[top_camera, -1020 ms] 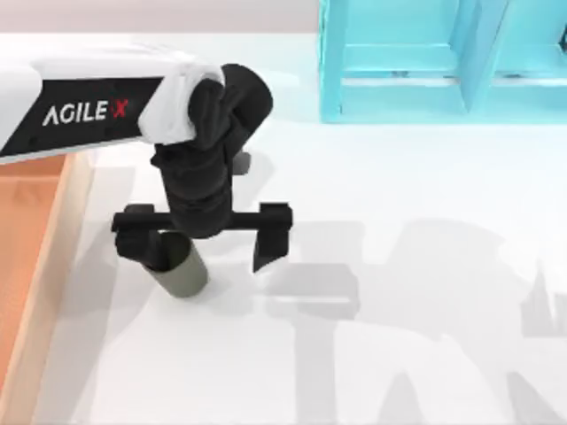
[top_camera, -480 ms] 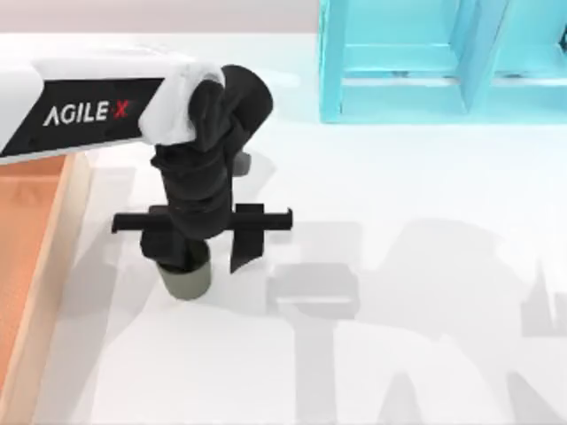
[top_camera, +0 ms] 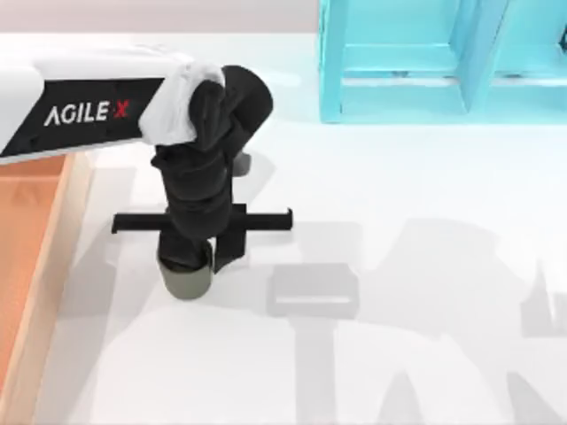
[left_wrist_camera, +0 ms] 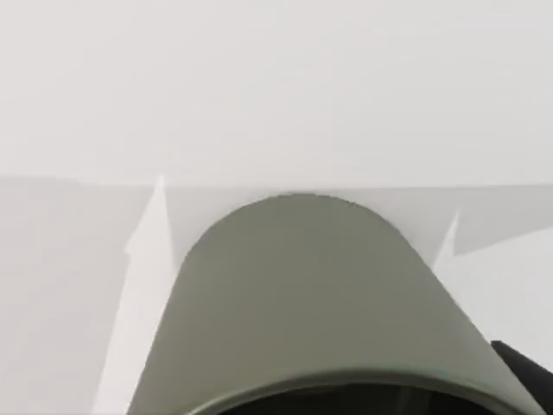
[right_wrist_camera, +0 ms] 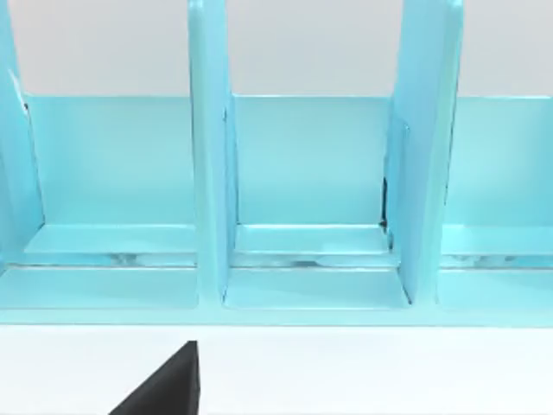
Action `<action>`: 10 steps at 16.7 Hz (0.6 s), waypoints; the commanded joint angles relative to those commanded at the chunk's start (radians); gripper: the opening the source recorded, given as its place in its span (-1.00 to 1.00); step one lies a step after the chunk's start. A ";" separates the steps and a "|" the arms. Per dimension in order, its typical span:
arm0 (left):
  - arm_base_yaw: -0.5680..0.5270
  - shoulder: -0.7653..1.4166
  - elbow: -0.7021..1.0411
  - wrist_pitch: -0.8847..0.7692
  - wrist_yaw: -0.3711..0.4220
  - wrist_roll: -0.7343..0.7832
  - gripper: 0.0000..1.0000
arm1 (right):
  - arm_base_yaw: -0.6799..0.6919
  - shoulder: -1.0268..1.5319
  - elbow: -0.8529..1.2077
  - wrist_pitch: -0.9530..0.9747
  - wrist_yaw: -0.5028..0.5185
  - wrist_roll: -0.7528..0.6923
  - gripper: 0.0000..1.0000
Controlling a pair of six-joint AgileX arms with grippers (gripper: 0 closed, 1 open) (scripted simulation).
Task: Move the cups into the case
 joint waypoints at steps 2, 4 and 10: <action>0.000 0.000 0.000 0.000 0.000 0.000 -1.00 | 0.000 0.000 0.000 0.000 0.000 0.000 1.00; 0.000 0.000 0.000 0.000 0.000 0.000 -1.00 | 0.000 0.000 0.000 0.000 0.000 0.000 1.00; 0.102 -0.085 0.037 -0.120 0.000 0.088 -1.00 | 0.000 0.000 0.000 0.000 0.000 0.000 1.00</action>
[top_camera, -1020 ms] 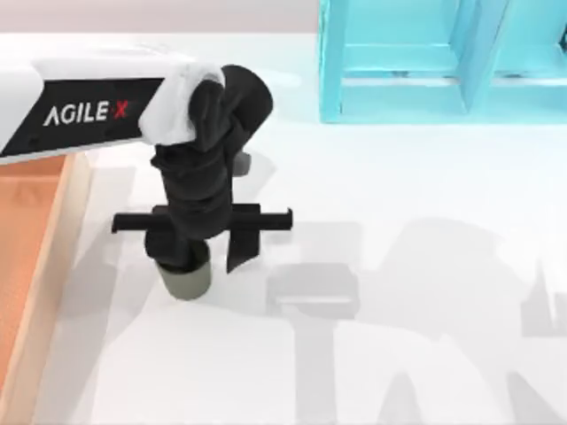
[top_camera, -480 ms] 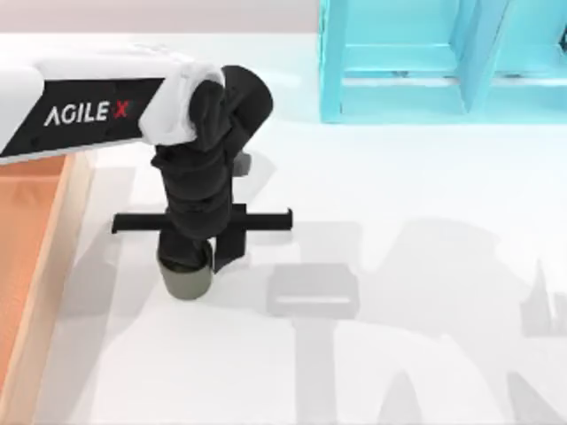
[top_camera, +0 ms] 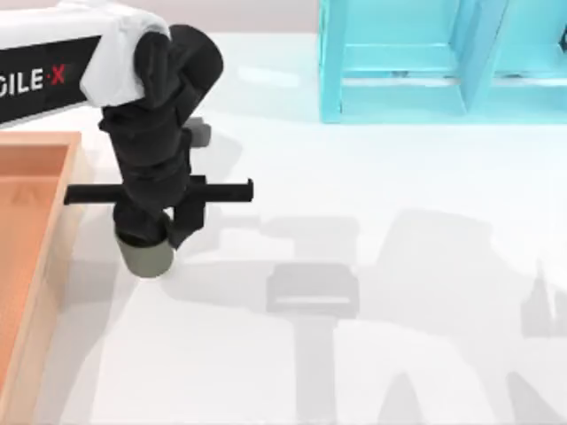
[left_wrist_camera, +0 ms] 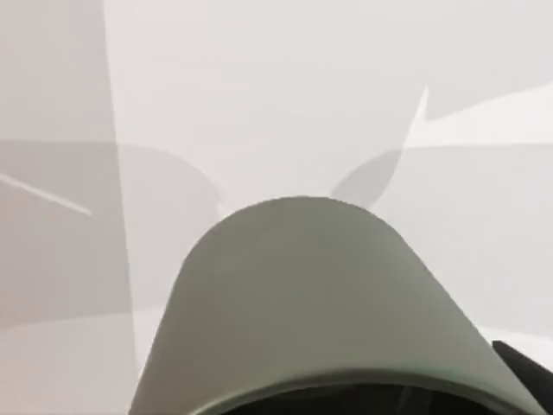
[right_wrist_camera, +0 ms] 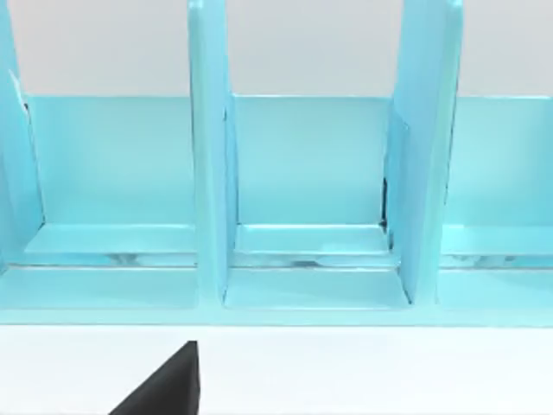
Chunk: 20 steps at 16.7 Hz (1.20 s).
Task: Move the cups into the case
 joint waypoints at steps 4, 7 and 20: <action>0.125 -0.118 0.045 -0.172 -0.001 0.136 -1.00 | 0.000 0.000 0.000 0.000 0.000 0.000 1.00; 0.154 -0.147 0.053 -0.201 -0.001 0.165 -1.00 | 0.000 0.000 0.000 0.000 0.000 0.000 1.00; 0.558 -0.186 0.132 -0.325 0.051 0.572 -1.00 | 0.000 0.000 0.000 0.000 0.000 0.000 1.00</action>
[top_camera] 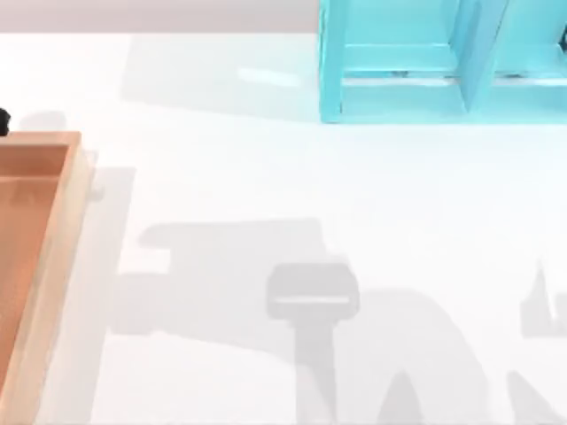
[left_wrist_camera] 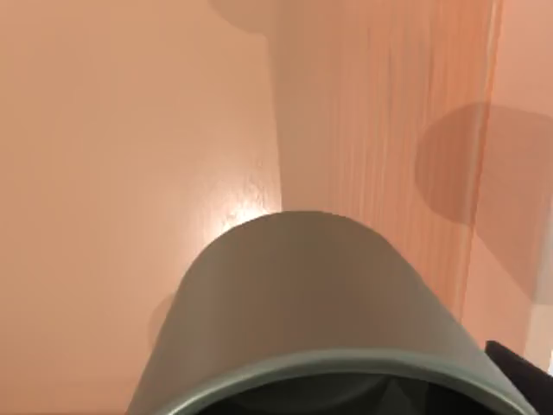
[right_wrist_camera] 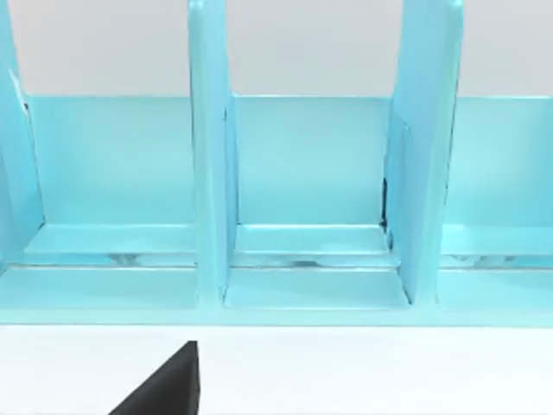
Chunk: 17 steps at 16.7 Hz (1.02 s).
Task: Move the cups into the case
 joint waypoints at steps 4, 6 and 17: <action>0.101 -0.024 0.012 -0.025 0.015 0.098 -1.00 | 0.000 0.000 0.000 0.000 0.000 0.000 1.00; 0.103 -0.025 0.012 -0.025 0.015 0.099 -1.00 | 0.000 0.000 0.000 0.000 0.000 0.000 1.00; 0.121 -0.006 -0.206 0.213 0.015 0.118 -1.00 | 0.000 0.000 0.000 0.000 0.000 0.000 1.00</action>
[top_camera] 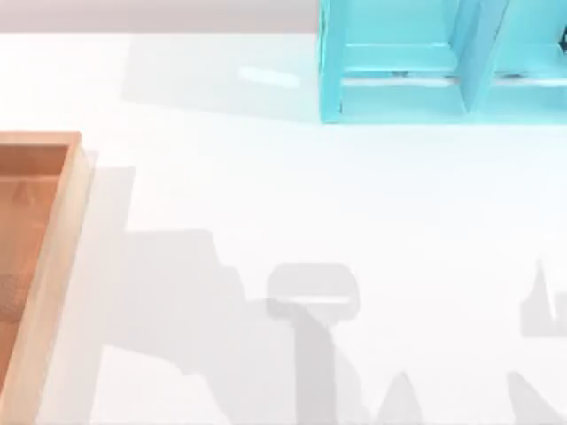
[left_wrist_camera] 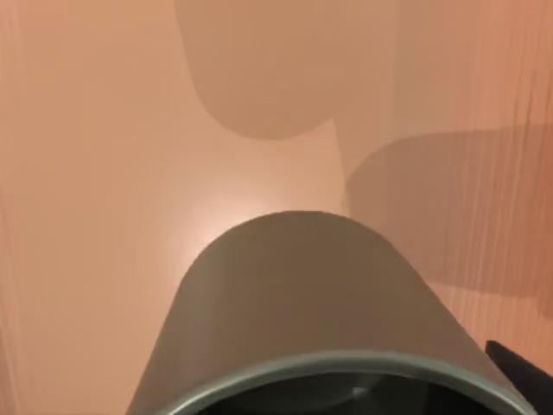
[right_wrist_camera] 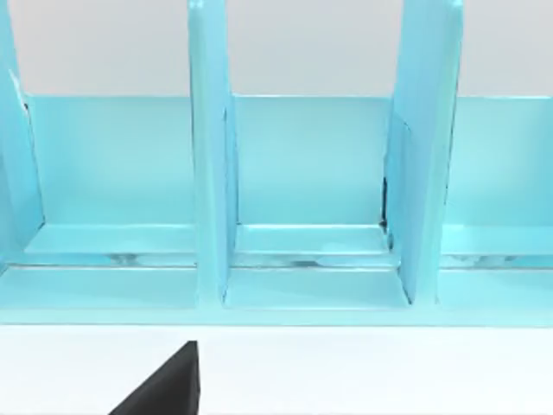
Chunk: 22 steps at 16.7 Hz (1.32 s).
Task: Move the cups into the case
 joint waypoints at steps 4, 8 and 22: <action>0.003 0.003 -0.013 0.013 0.001 0.002 -1.00 | 0.000 0.000 0.000 0.000 0.000 0.000 1.00; 0.003 0.003 -0.013 0.013 0.001 0.002 -0.55 | 0.000 0.000 0.000 0.000 0.000 0.000 1.00; 0.003 0.003 -0.013 0.013 0.001 0.002 1.00 | 0.000 0.000 0.000 0.000 0.000 0.000 1.00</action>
